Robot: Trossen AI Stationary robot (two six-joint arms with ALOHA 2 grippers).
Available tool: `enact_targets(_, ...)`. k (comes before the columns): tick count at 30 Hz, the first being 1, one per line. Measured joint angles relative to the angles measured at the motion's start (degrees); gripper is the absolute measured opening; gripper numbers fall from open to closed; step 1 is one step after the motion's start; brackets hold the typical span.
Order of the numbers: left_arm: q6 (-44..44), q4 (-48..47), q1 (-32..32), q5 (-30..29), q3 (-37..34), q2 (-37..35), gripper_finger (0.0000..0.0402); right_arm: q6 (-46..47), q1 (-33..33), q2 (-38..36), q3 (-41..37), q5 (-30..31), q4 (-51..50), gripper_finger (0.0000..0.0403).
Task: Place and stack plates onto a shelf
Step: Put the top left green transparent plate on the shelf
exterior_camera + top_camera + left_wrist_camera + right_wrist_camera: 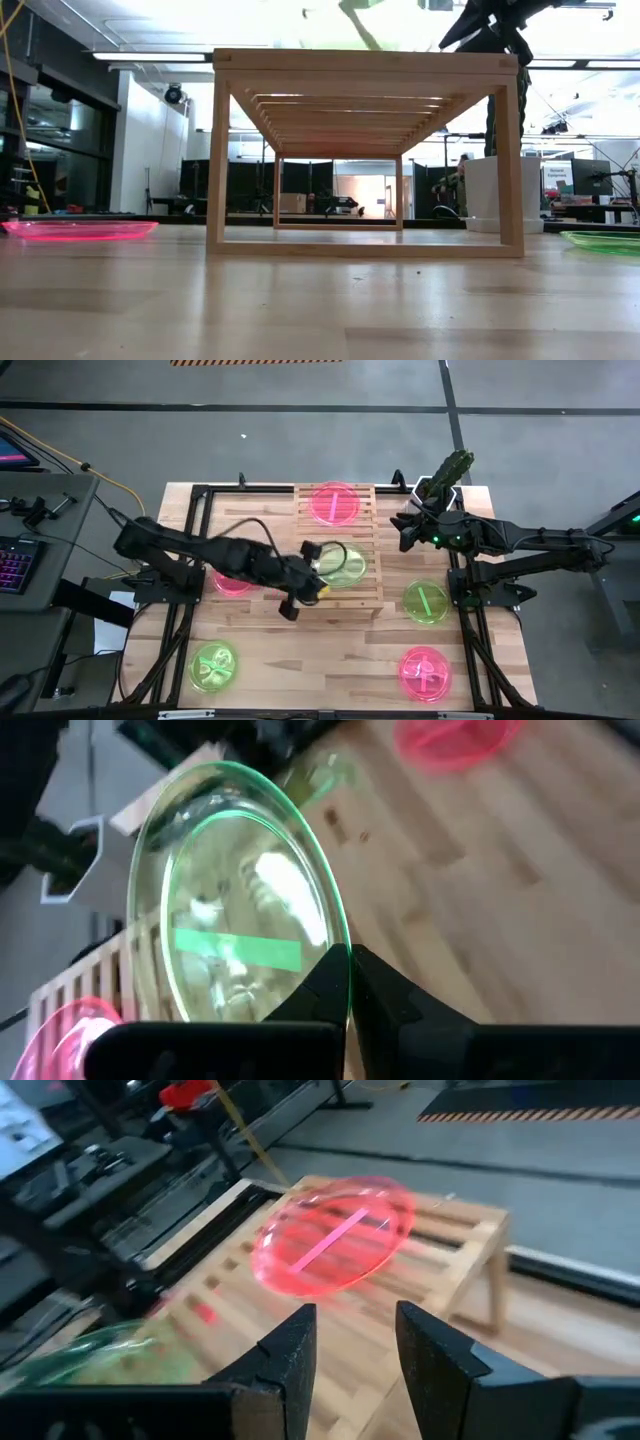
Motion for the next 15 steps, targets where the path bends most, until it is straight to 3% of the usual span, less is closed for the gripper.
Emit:
enact_targets(6,2.5,-1.16,-1.75,-9.03,0.07,3.89,0.0,2.86,0.07,0.02,0.0,-7.01,2.78,0.0122)
enact_targets(15,-0.14,-3.57,-0.18,-9.4,0.06,5.78,0.0,7.95,0.07,0.0,0.0,-7.86,9.14,0.0122)
